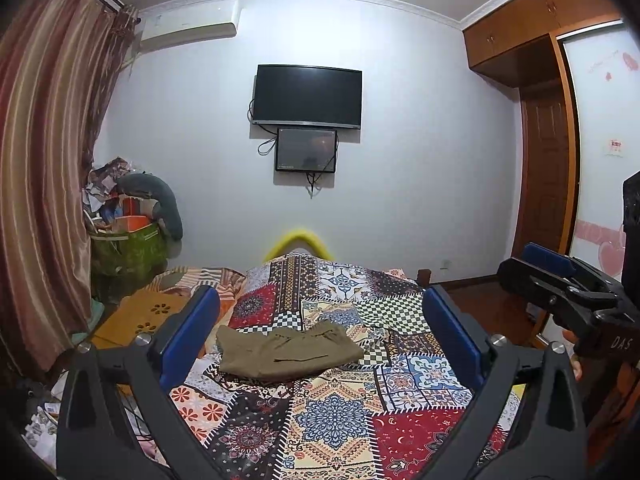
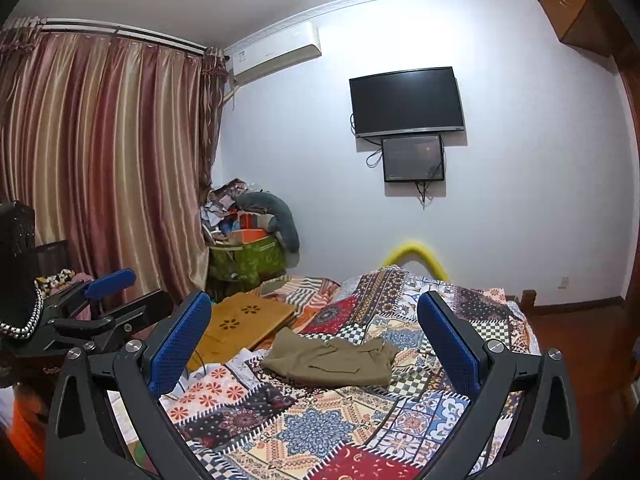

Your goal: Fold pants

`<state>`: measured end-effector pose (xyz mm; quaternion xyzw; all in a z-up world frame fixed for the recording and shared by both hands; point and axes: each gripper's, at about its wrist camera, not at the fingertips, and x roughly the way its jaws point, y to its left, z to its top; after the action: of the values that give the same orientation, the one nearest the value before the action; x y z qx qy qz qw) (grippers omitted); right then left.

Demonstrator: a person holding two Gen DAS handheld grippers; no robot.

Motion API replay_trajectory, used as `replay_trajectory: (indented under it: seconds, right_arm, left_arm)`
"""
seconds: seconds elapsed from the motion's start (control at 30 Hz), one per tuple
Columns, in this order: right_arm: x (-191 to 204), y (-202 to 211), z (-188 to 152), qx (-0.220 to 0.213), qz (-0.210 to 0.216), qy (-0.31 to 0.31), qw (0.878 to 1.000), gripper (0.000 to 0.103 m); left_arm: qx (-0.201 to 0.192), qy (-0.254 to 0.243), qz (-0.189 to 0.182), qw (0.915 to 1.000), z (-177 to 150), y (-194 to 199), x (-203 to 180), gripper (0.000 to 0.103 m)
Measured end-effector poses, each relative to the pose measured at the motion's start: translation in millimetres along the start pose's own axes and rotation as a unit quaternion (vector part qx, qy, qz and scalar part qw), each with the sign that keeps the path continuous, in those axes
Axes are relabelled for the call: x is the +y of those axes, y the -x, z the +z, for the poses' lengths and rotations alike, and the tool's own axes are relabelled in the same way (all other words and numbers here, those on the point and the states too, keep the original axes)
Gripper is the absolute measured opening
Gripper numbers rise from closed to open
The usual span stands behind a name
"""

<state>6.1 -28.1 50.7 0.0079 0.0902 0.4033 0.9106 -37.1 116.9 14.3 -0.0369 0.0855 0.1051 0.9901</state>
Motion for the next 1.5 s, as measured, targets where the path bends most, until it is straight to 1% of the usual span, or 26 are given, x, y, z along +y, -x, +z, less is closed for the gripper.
replay_trajectory:
  seconds: [0.7, 1.27, 1.5]
  right_arm:
    - [-0.4, 1.0, 1.5, -0.001, 0.001, -0.005, 1.000, 0.103]
    - [-0.4, 1.1, 2.1, 0.000, 0.000, -0.006, 1.000, 0.103]
    - [2.3, -0.2, 1.5, 0.003, 0.000, -0.005, 1.000, 0.103]
  left_arm:
    - [0.000, -0.002, -0.016, 0.9999, 2.6, 1.4, 0.2, 0.102]
    - [0.004, 0.000, -0.019, 0.9998, 3.2, -0.6, 1.5, 0.102]
    - [0.005, 0.000, -0.027, 0.9996, 2.6, -3.0, 2.5, 0.102]
